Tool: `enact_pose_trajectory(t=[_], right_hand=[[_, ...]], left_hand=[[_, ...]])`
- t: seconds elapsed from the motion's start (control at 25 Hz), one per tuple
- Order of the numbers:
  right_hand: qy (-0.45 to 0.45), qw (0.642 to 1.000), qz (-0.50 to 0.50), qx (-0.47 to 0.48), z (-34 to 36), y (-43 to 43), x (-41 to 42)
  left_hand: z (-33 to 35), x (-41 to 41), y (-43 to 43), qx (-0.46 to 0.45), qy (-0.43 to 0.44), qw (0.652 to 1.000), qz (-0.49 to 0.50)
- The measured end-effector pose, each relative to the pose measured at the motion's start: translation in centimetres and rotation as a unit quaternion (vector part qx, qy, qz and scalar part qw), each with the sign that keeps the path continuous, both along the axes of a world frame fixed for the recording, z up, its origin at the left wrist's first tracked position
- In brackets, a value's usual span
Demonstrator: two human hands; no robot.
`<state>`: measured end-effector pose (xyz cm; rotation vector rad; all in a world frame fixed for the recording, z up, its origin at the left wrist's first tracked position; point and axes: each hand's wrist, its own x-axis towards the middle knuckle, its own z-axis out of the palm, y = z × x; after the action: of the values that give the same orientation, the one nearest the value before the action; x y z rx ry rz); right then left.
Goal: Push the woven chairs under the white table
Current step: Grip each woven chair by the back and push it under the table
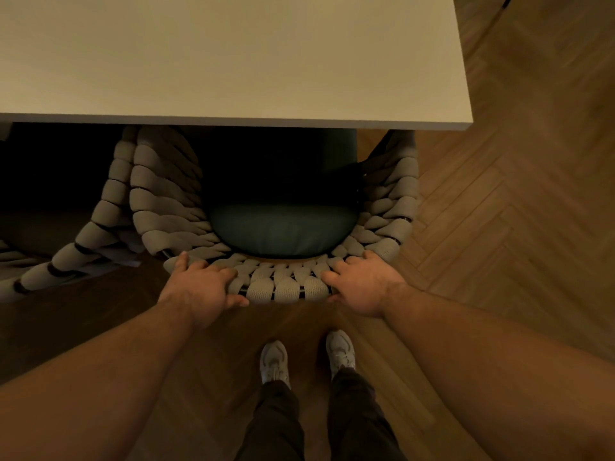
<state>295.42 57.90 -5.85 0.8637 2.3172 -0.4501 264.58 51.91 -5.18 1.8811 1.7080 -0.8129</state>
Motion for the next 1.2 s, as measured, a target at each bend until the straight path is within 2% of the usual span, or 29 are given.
enact_pose_trajectory(t=[0.36,0.48,0.6,0.76,0.88,1.12,1.2], right_hand=[[0.004,0.997,-0.077,0.001,-0.3,-1.4,-0.8],[-0.012,0.992,-0.121,0.022,0.4,-2.1,-1.8],[-0.020,0.988,-0.152,0.031,1.4,-3.1,-2.4],[0.005,0.979,-0.202,-0.021,4.7,-3.7,-1.5],[0.022,0.973,-0.226,-0.039,8.3,-3.9,0.2],[0.072,0.935,-0.347,0.024,12.4,-5.3,5.7],[0.084,0.921,-0.379,0.039,13.1,-5.4,8.5]], left_hand=[[-0.3,0.0,-0.5,0.003,0.009,1.000,0.019],[0.4,1.0,-0.7,0.016,0.008,0.998,0.057],[1.9,1.7,-1.1,0.000,-0.033,0.994,0.109],[4.6,1.4,-1.2,-0.038,-0.049,0.996,0.066],[6.3,1.2,-0.4,-0.035,-0.040,0.998,0.024],[9.6,6.3,1.2,0.021,-0.160,0.986,0.043],[10.1,9.4,1.9,0.038,-0.176,0.983,0.029]])
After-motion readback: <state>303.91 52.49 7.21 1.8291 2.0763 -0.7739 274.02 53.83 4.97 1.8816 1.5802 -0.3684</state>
